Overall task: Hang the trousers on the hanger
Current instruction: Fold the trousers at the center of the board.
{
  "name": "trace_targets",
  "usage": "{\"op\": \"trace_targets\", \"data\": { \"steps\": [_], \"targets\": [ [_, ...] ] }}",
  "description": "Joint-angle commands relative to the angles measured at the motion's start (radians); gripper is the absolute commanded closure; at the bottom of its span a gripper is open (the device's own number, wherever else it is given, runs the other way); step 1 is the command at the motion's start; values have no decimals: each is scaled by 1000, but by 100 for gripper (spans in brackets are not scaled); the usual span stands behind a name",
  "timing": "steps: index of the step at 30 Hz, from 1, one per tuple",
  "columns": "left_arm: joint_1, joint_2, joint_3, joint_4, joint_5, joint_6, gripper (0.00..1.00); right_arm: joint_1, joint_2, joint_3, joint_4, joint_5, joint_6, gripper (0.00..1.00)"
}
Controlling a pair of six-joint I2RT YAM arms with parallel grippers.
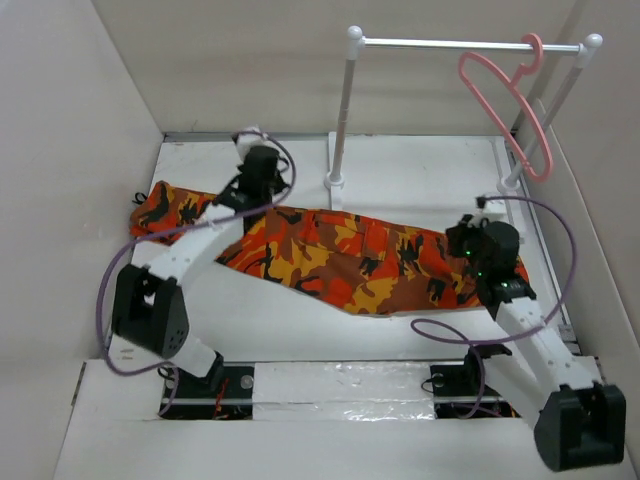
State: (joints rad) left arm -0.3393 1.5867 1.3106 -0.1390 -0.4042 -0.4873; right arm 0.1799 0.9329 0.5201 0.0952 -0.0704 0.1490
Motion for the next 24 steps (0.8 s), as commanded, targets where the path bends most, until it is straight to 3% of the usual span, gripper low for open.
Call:
{"op": "trace_targets", "data": {
  "steps": [1, 4, 5, 7, 8, 11, 14, 17, 21, 24],
  "targets": [
    [-148, -184, -240, 158, 125, -135, 100, -149, -153, -78, -46, 34, 125, 100],
    [-293, -269, -413, 337, 136, -184, 100, -314, -250, -126, -148, 139, 153, 100],
    [-334, -269, -422, 341, 121, -192, 100, -354, -261, -129, -178, 167, 155, 82],
    [-427, -252, -427, 305, 16, -197, 100, -460, -270, -134, -233, 219, 146, 58],
    [-531, -246, -430, 296, -19, -192, 100, -500, -270, -126, -258, 228, 143, 35],
    [-695, -217, -439, 286, -120, -177, 100, -670, -278, -138, -284, 219, 126, 18],
    [-761, -208, -465, 305, -162, -183, 100, -845, -246, -167, -265, 184, 138, 18],
    [-774, -226, -542, 378, -153, -186, 100, -989, -175, -203, -204, 17, 153, 20],
    [-748, -278, -649, 467, -88, -198, 100, -1053, -1, -190, -161, -165, 166, 21],
    [-705, -303, -708, 509, -67, -201, 100, -1053, 40, -216, -112, -250, 233, 25]
  ]
}}
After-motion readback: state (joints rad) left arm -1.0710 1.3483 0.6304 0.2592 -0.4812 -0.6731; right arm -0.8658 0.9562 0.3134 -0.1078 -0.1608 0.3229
